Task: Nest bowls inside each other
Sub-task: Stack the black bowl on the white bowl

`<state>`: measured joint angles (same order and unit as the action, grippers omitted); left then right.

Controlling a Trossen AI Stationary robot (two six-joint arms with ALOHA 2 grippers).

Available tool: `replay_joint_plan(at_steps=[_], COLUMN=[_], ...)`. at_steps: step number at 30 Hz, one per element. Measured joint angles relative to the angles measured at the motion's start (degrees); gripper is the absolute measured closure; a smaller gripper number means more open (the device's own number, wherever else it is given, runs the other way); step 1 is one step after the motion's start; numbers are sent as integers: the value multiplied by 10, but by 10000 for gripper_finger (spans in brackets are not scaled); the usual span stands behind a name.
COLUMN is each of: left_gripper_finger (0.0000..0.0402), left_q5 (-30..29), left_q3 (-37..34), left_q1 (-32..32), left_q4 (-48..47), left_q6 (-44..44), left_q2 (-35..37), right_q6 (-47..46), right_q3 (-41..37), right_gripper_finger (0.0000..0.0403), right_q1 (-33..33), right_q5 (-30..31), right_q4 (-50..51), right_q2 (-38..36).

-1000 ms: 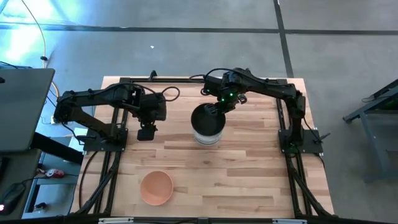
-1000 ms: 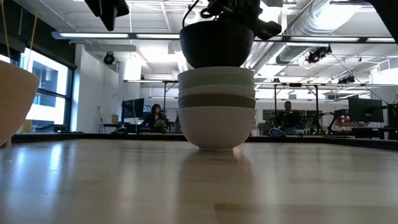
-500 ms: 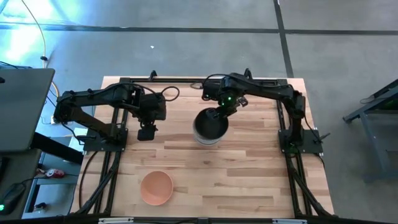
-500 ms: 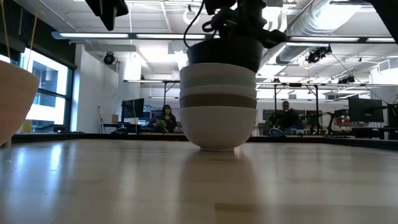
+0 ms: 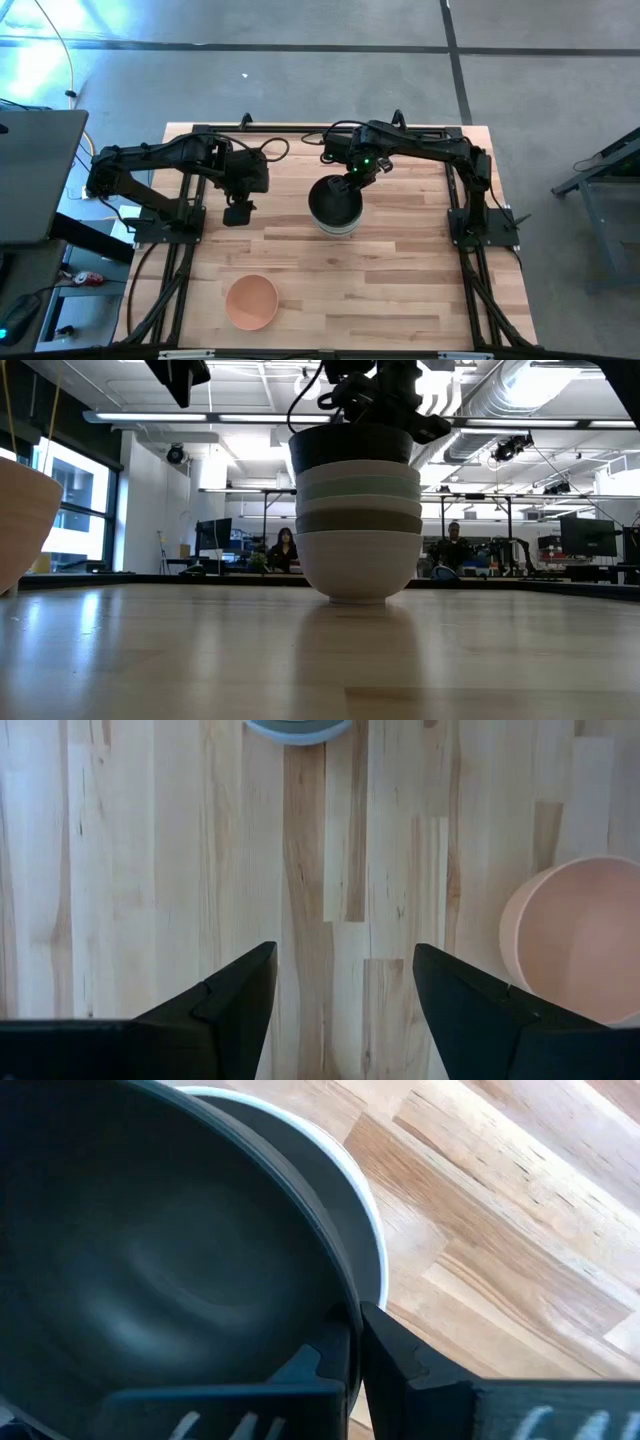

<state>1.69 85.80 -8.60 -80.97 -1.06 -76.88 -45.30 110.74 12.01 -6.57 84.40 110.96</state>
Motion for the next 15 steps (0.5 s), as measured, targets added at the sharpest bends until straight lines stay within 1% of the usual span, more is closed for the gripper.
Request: replay_joint_plan(at_steps=[10, 15], left_gripper_finger=[177, 177], left_q5=[0, 0], left_q3=[0, 0], left_q1=[0, 0], left_q4=[0, -1], left_q6=[3, 4], left_q2=[0, 0], right_q6=[8, 8], right_q3=[0, -27], right_gripper_finger=[403, 403], right_q1=[0, 0], right_q5=[3, -1], right_q4=[2, 0], right_q2=[0, 0])
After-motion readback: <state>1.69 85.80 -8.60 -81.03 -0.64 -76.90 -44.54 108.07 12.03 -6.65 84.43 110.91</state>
